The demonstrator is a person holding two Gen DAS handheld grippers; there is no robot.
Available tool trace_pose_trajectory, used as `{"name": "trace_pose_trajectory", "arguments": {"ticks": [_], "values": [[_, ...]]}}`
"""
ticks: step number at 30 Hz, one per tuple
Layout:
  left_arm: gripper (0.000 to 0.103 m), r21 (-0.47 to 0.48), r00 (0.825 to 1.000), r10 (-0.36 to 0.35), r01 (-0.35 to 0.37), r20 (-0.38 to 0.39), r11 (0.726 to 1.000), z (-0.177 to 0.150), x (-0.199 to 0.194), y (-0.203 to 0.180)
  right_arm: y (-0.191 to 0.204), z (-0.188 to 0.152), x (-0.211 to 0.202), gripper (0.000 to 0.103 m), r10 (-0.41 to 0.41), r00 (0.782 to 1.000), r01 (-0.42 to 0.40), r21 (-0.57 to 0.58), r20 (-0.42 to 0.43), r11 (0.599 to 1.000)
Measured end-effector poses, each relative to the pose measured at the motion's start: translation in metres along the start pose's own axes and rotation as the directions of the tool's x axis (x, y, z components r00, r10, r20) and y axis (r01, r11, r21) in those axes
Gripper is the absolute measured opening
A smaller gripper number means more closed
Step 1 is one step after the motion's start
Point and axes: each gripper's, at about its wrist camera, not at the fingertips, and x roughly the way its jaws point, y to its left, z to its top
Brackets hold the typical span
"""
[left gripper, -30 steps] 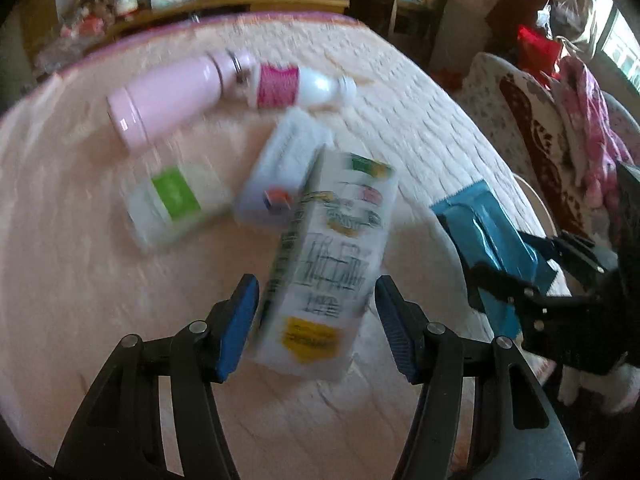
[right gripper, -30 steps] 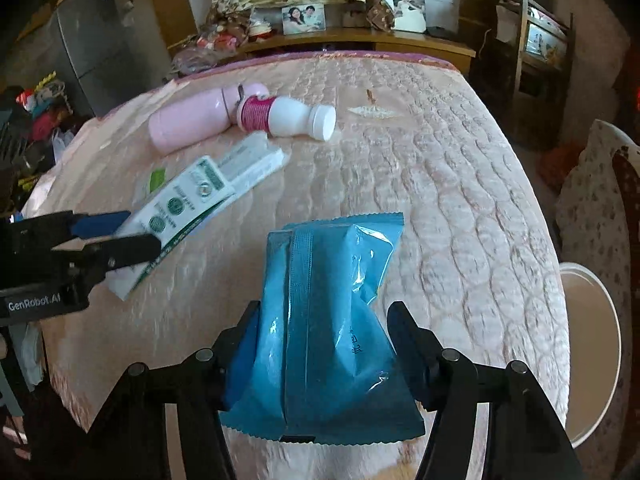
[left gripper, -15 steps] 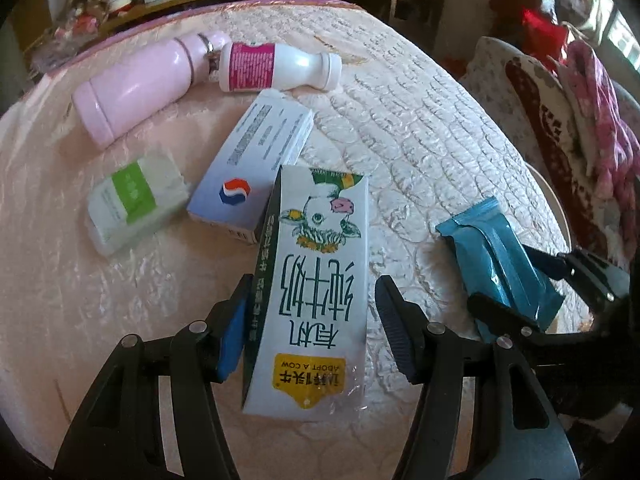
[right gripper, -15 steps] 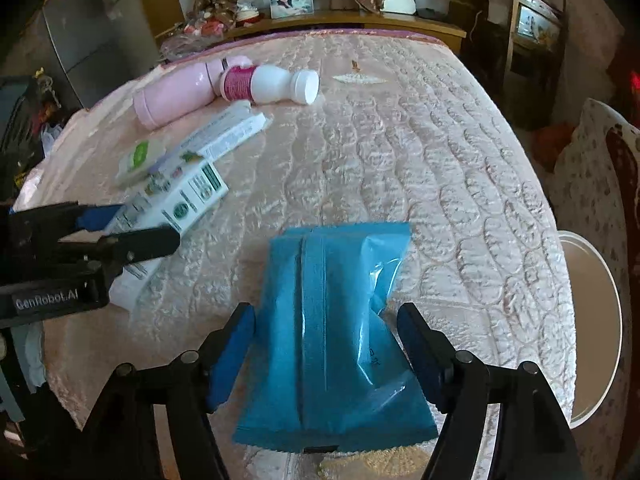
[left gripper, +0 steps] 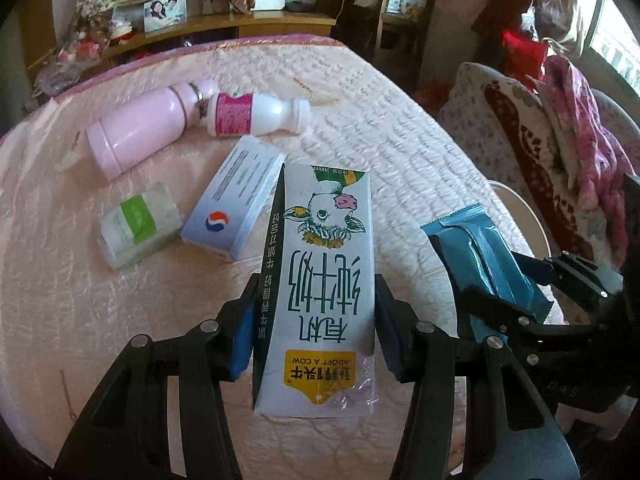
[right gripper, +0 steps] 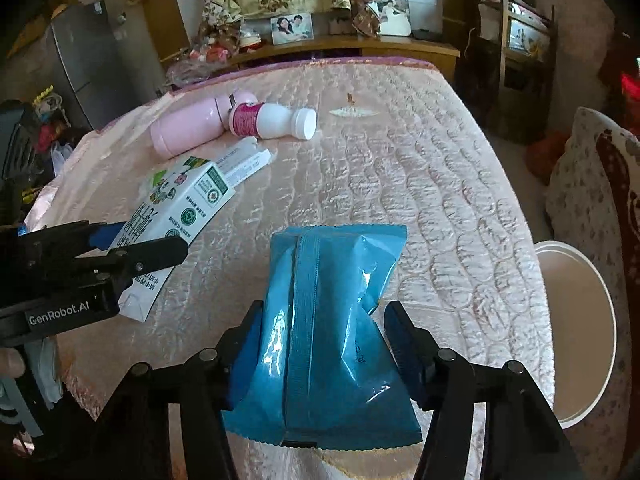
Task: Collect trash
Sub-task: 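Carry the milk carton and blue packet over the white bucket with both grippers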
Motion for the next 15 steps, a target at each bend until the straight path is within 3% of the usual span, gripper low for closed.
{"name": "trace_pose_trajectory", "arguments": {"ticks": [15], "values": [[0.05,0.042,0.999,-0.005,0.003,0.035,0.999,0.006,-0.009,-0.037,-0.02,0.001,-0.037,0.058,-0.031,0.997,0.029,0.027,0.072,0.999]]}}
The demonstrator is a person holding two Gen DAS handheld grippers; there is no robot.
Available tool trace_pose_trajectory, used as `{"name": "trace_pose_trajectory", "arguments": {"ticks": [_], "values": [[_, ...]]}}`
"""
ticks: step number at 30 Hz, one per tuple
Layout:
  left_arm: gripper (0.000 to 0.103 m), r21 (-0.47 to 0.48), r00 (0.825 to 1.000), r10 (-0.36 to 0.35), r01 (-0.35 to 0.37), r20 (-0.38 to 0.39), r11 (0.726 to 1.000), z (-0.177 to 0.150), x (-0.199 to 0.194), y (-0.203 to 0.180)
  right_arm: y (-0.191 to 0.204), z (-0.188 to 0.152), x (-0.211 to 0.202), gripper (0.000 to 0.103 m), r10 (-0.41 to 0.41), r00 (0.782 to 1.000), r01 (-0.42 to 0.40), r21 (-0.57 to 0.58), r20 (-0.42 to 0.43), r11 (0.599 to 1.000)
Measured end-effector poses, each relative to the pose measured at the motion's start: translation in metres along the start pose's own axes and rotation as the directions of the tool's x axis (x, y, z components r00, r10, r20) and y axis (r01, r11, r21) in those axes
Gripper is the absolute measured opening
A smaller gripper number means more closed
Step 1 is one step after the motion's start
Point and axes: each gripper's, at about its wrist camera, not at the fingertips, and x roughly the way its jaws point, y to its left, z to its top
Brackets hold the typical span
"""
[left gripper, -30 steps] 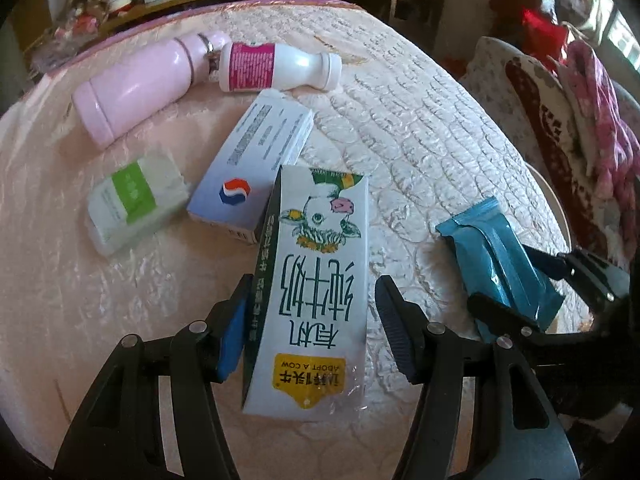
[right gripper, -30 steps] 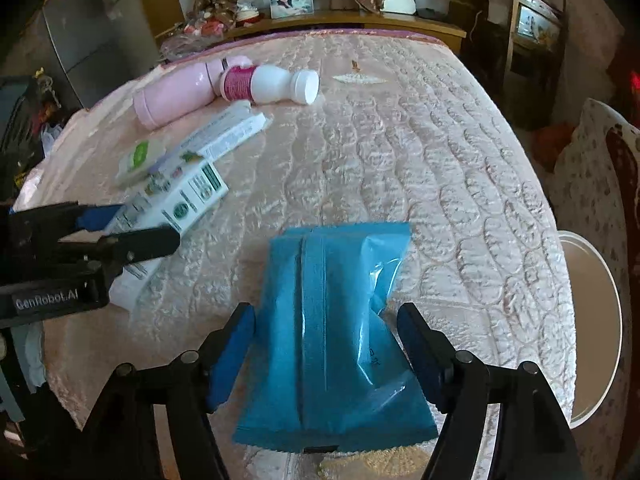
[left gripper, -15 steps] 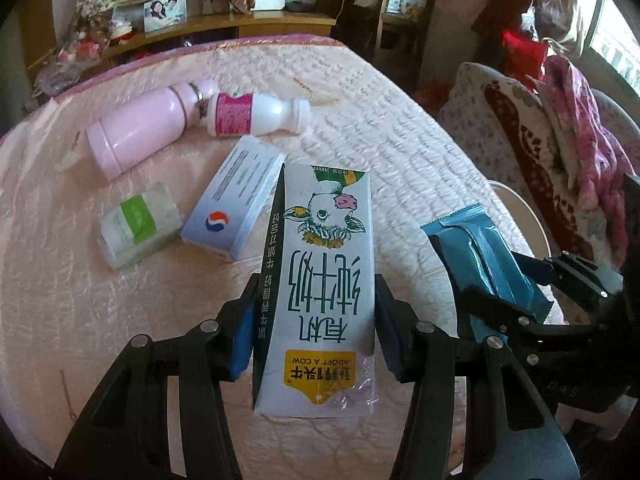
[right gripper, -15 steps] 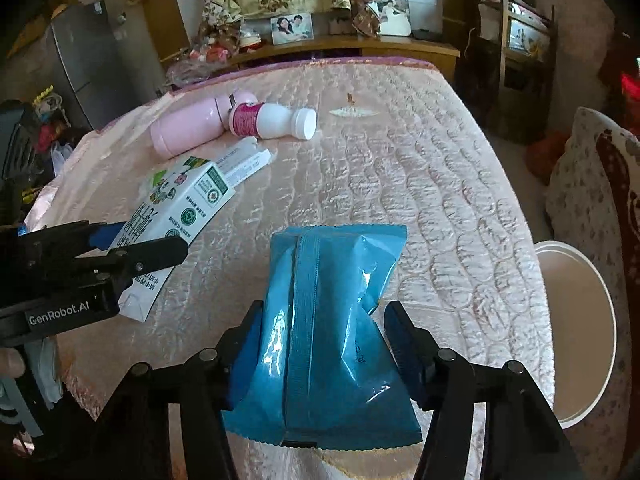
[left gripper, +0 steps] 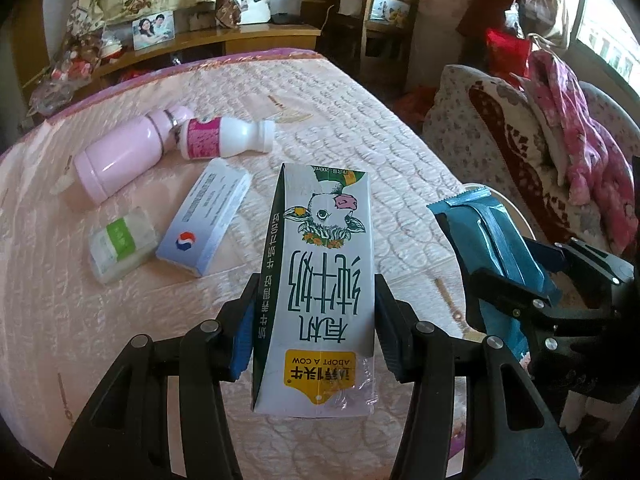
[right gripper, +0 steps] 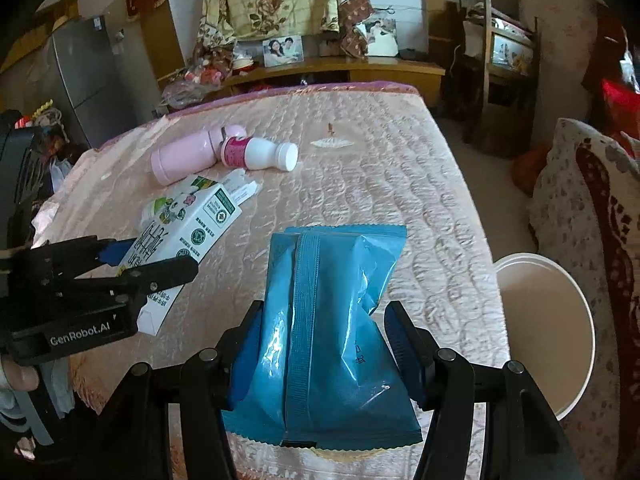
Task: Collect trash
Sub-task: 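Carry the milk carton and blue packet over the white bucket with both grippers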
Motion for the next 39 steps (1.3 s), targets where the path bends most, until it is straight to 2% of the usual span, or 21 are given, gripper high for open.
{"name": "trace_pose_trajectory", "arguments": {"ticks": [28,39], "values": [[0.05,0.097,0.997,-0.08,0.081,-0.022,0.992,0.017,0.025,-0.094,-0.096,-0.027,-0.033,0.058,-0.103,0.995,0.101,0.143,0.009,0.985],[0.05,0.102,0.984,-0.165,0.172,-0.072,0.98,0.022,0.046,-0.132,-0.143,-0.047,-0.039,0.059,-0.142,0.99,0.141,0.234,-0.012,0.962]]}}
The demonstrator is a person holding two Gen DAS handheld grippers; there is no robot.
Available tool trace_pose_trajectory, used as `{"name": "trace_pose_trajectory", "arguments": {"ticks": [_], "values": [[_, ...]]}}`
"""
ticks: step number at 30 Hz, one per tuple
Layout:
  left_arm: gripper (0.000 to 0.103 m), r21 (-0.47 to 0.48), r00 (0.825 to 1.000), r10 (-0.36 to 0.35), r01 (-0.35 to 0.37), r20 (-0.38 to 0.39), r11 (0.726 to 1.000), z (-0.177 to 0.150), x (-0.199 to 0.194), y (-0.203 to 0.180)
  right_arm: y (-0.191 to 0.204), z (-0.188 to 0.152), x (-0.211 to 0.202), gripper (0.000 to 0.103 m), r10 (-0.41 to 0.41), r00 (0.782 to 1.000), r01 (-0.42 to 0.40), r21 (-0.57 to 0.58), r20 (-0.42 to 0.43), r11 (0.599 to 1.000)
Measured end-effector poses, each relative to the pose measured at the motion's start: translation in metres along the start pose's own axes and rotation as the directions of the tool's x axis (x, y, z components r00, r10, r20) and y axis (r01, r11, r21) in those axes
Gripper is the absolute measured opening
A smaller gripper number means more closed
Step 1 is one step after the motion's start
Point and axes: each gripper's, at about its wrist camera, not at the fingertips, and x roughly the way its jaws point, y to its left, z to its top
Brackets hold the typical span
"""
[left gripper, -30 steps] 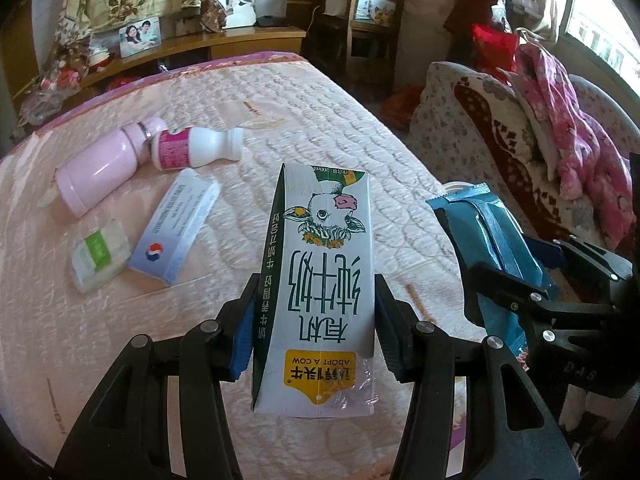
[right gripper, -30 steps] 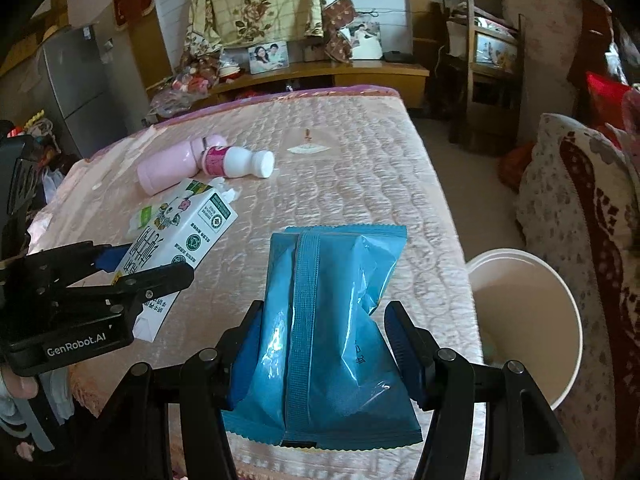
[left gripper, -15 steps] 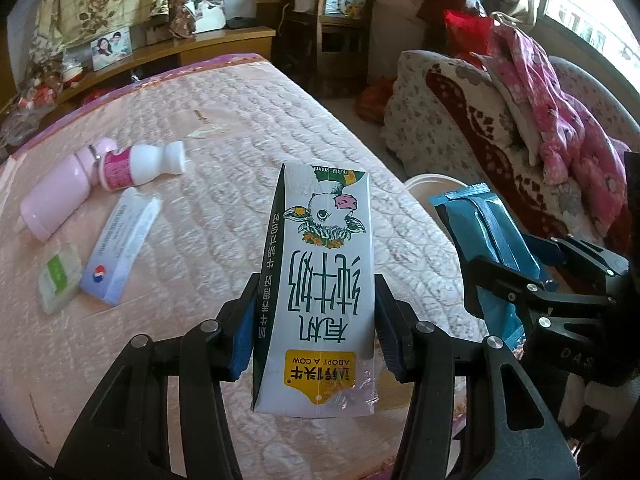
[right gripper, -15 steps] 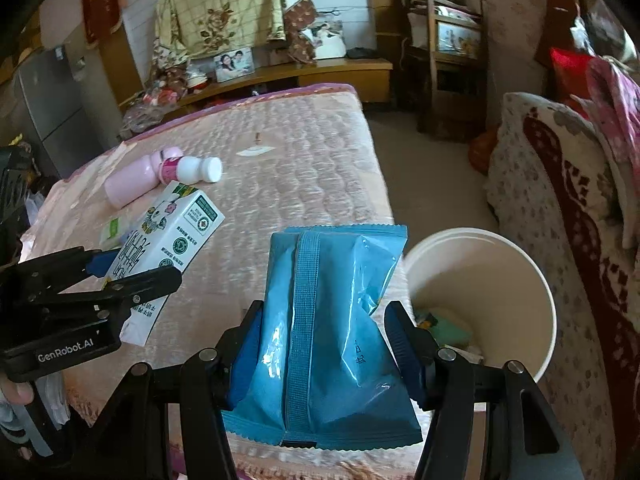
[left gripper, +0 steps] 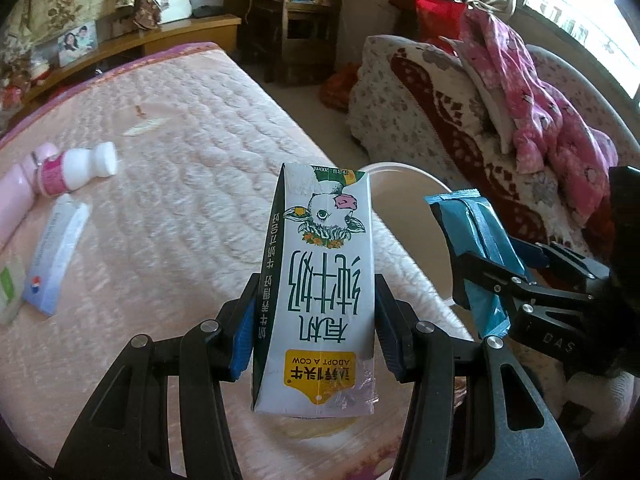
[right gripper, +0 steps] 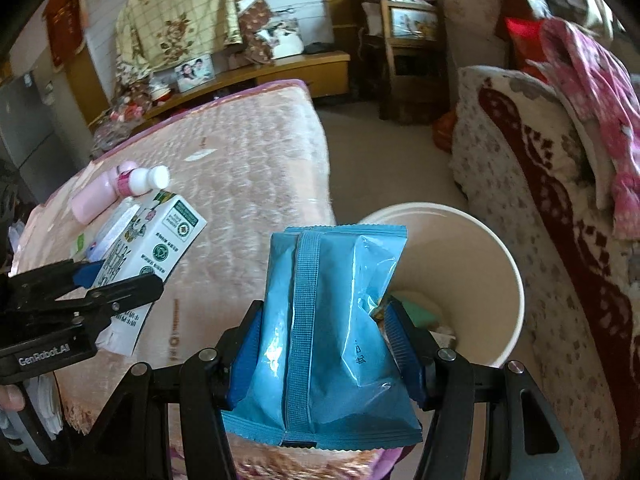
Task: Collect trash
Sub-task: 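Carry the milk carton and blue packet over the white bucket with both grippers, then open both grippers to drop the carton and blue packet into the bucket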
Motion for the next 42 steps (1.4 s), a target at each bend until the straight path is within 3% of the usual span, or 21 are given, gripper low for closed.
{"name": "trace_pose_trajectory", "arguments": {"ticks": [20,30,34,38,42], "values": [[0.05,0.035,0.995,-0.067,0.069,-0.071,0.997,0.03,0.063,-0.067,-0.078,-0.01,0.021,0.059,-0.067,0.997,0.072,0.143,-0.038,0.987],[0.051,0.024,0.992,-0.103,0.105,-0.073,0.994,0.042,0.082,-0.078,-0.095,-0.009,0.042,0.059,-0.086,0.994,0.095,0.158,-0.065,0.983],[0.052,-0.006,0.989,-0.125,0.125,-0.073,0.992,0.049,0.09,-0.075,-0.104,-0.006,0.047,0.064,-0.099,0.993,0.109,0.192,-0.061,0.975],[0.065,-0.033,0.985,-0.158,0.156,-0.063,0.987,0.052,0.09,-0.069,-0.11,-0.004,0.048,0.071,-0.1,0.994,0.109,0.219,-0.05,0.97],[0.065,-0.036,0.985,-0.16,0.158,-0.058,0.987,0.052,0.086,-0.066,-0.112,-0.006,0.046,0.073,-0.095,0.994,0.104,0.228,-0.054,0.968]]}}
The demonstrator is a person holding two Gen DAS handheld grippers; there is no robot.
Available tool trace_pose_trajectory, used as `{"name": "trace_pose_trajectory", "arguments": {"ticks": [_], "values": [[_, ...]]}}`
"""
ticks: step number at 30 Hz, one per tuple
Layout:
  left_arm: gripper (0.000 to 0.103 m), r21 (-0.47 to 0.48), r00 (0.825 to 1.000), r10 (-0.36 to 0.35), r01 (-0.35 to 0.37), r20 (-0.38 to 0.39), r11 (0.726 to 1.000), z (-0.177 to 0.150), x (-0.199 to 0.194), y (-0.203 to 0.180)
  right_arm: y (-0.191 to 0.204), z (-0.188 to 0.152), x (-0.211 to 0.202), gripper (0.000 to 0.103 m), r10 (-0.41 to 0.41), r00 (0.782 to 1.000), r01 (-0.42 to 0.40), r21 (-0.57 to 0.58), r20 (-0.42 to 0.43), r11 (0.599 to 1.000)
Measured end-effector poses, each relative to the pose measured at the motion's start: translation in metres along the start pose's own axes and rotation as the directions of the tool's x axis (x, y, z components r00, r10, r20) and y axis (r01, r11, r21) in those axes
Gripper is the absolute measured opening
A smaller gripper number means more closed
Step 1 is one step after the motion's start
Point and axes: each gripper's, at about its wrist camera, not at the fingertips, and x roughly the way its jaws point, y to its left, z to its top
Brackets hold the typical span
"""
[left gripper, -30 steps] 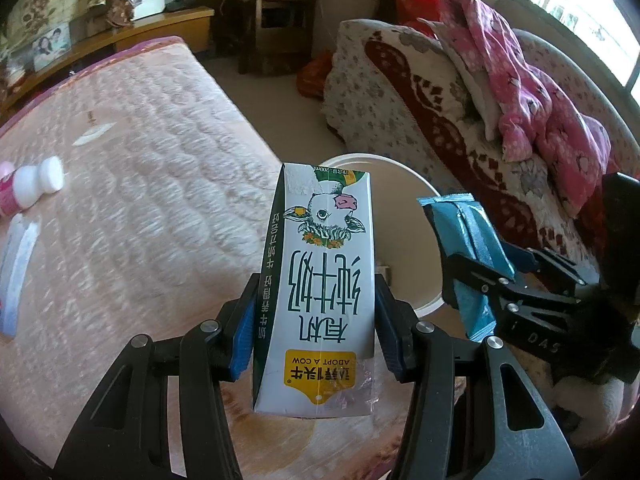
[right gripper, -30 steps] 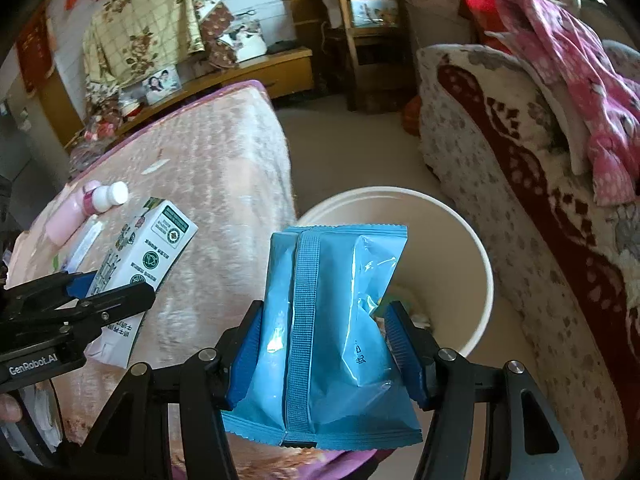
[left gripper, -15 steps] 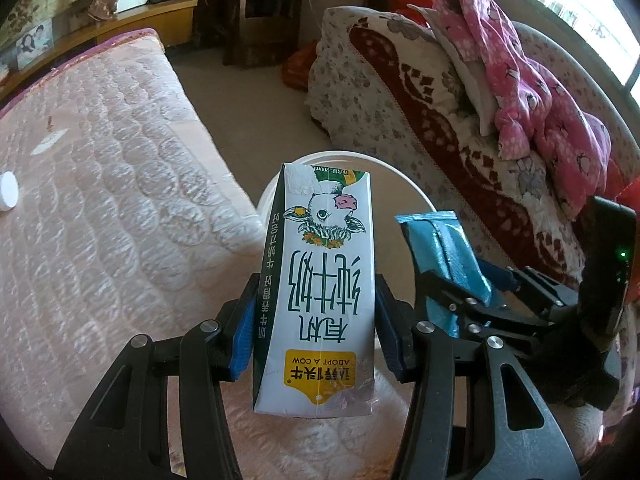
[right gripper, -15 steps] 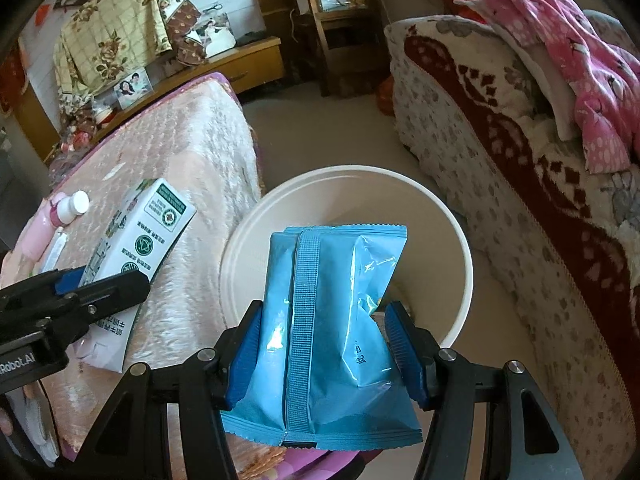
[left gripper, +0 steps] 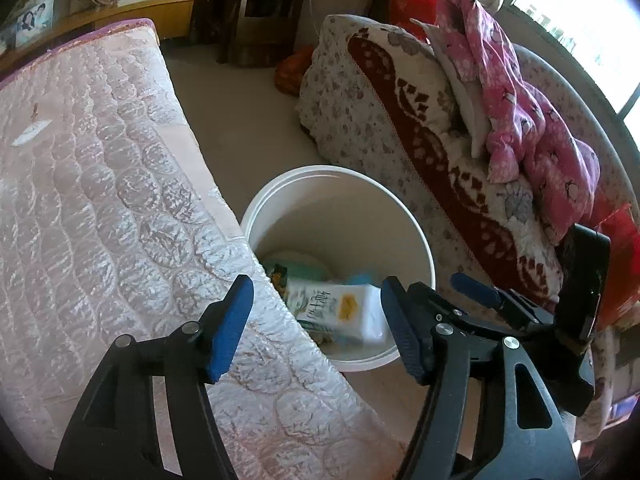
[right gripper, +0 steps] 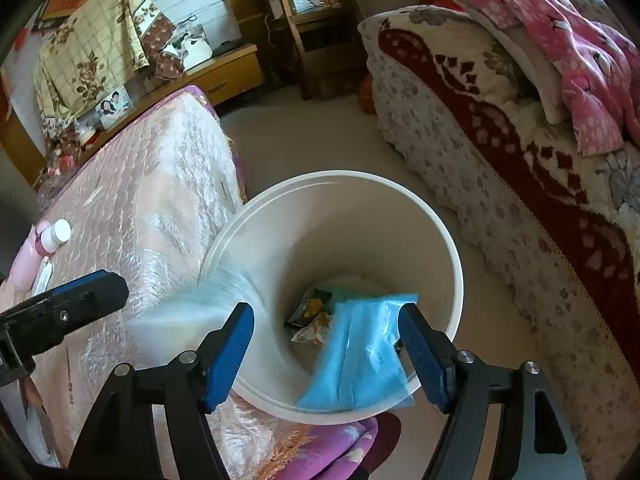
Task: Collect trash
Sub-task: 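Open both grippers to drop the carton and blue packet into the bucket, then move both grippers back toward the bed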
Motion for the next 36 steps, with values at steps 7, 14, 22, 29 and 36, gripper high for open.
{"name": "trace_pose_trajectory", "arguments": {"ticks": [7,14,22,29,36], "values": [[0.065,0.031,0.999,0.046,-0.046,0.018,0.998,-0.01,-0.012,0.0,0.005,-0.009,-0.001,0.073,0.003,1.0,-0.003,-0.02,-0.023,1.0],[0.065,0.041,0.996,0.079,-0.081,0.038,0.996,-0.019,-0.025,0.004,0.02,-0.009,-0.016,0.073,0.005,1.0,-0.005,-0.057,0.001,0.998],[0.065,0.019,0.989,0.121,-0.123,0.083,0.992,-0.026,-0.052,0.019,0.048,0.001,-0.04,0.073,0.02,0.999,-0.015,-0.109,0.045,0.994],[0.065,-0.011,0.981,0.161,-0.16,0.106,0.987,-0.036,-0.078,0.044,0.089,0.006,-0.058,0.073,0.065,0.995,-0.052,-0.177,0.07,0.983],[0.065,-0.068,0.968,0.223,-0.216,0.114,0.974,-0.054,-0.111,0.089,0.138,0.006,-0.062,0.076,0.129,0.99,-0.112,-0.25,0.054,0.962]]}}
